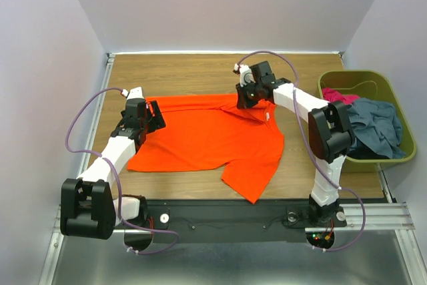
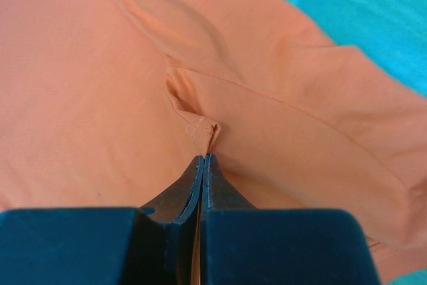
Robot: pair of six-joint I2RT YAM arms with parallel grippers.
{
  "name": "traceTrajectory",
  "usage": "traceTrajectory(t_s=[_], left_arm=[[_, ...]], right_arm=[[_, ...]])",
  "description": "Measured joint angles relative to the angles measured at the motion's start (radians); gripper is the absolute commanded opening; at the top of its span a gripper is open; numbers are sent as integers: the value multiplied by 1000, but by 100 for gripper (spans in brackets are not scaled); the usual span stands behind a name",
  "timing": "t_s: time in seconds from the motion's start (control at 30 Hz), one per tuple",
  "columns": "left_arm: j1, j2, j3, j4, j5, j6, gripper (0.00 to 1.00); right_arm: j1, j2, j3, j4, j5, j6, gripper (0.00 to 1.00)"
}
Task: Fold and stack the t-shirts
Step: Fold the tshirt
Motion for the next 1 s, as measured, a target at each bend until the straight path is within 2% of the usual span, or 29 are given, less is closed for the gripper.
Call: traceTrajectory(t_s=[0.13, 0.23, 0.27, 0.3, 0.4, 0.6, 0.8, 1.0], left_arm=[[0, 0, 0, 0, 2, 0, 87], [0, 1, 0, 0, 5, 0, 87], [0, 2, 0, 0, 7, 0, 87], [0, 3, 0, 0, 8, 0, 87], [0, 5, 0, 0, 15, 0, 87], [-8, 5, 0, 0, 26, 1, 87], [-13, 5, 0, 0, 26, 1, 87], [-13, 5, 0, 0, 25, 3, 87]], right_arm=[[18, -1, -31, 2, 10, 19, 1], [29, -1, -53, -9, 18, 37, 14], [33, -1, -57, -15, 21, 42, 25], [34, -1, -58, -25, 23, 51, 30], [39, -1, -58, -42, 25, 67, 40], [40, -28, -58, -81, 102, 130, 40], [25, -148, -92, -90, 299, 230, 38], [-24, -210, -207, -94, 415, 348, 37]])
